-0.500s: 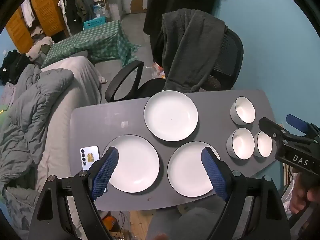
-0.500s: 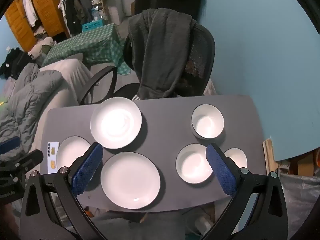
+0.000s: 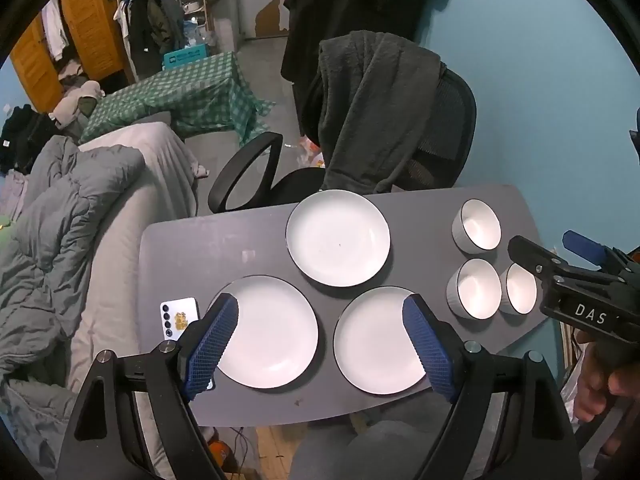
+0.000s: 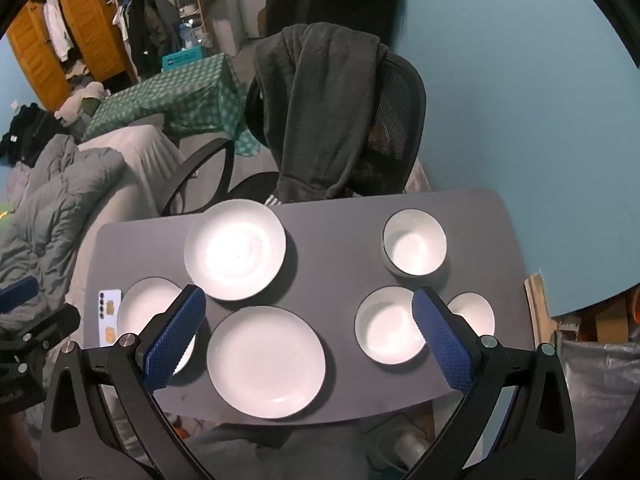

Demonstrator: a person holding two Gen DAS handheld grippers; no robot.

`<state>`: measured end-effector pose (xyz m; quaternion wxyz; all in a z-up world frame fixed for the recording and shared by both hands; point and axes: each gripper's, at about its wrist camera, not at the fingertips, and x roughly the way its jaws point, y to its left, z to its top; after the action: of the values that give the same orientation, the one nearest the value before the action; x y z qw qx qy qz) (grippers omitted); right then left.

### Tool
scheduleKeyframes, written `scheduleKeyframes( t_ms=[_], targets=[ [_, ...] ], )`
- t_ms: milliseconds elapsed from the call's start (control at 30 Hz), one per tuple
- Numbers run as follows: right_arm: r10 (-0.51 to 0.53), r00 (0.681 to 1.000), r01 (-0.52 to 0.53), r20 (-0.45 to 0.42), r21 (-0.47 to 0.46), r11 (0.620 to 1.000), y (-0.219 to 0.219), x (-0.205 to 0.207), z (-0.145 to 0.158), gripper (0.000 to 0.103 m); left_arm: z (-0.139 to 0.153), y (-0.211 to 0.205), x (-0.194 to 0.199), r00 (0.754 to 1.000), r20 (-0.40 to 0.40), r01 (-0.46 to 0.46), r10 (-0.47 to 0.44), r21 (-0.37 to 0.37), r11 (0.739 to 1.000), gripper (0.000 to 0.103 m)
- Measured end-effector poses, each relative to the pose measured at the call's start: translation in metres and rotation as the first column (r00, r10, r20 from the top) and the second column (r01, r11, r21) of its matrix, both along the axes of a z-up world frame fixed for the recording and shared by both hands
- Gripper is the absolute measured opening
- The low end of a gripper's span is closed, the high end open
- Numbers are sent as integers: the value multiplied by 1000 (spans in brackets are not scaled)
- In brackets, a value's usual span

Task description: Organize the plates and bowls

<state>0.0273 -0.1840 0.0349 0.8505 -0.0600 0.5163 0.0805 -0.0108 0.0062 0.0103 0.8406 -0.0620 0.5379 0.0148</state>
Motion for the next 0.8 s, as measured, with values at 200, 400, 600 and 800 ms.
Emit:
scheduleKeyframes(
  t_ms=[200,400,600,800],
  targets=[
    [-2,1000,2,7,-3,1000,3,-7,0,101,0,0,-3,1000,3,2,-2,-6,1000,86],
    [-2,1000,2,8,-4,1000,4,-8,-2,101,2,0,-7,1000,8,11,-11,-6,1000,86],
    [5,1000,-5,9,-13,1000,7,-11,-3,101,2,0,-8,1000,8,5,-4,-14,1000,86],
    [4,1000,-4,9,-10,1000,8,-12,-2,101,1,3,-10,1000,5,2,-2,-25,1000,86]
  ],
)
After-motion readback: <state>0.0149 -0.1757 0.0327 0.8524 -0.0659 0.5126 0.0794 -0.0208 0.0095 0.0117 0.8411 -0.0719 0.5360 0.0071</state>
